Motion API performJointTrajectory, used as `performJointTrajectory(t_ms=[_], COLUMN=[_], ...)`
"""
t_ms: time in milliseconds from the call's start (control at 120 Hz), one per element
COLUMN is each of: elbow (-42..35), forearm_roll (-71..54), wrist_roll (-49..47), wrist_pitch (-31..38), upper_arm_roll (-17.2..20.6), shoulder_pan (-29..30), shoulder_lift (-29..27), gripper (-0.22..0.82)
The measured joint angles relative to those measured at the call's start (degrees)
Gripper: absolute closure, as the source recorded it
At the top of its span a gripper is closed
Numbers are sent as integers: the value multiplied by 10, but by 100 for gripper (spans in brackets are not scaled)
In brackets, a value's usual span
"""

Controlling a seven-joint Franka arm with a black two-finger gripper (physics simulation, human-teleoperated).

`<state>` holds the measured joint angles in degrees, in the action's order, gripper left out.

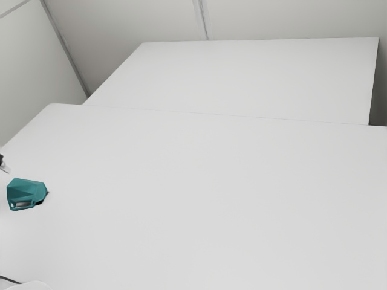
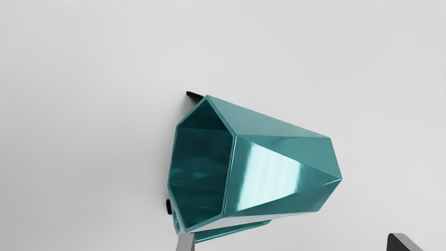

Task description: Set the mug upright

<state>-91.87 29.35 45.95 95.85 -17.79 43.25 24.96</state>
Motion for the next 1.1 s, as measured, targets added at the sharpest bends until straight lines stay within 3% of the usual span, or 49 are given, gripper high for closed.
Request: performJointTrajectory(t_ms=[408,708,900,1100], elbow=[14,-22,-25,-23], forearm_roll=[113,181,189,191], wrist_roll=[164,232,260,277], wrist_pitch=[5,-1,2,6], upper_arm_roll=[0,0,0,9], shoulder_pan=[2,5,3,-7], shoulder_lift=[71,76,73,54], gripper=[0,1,37,61])
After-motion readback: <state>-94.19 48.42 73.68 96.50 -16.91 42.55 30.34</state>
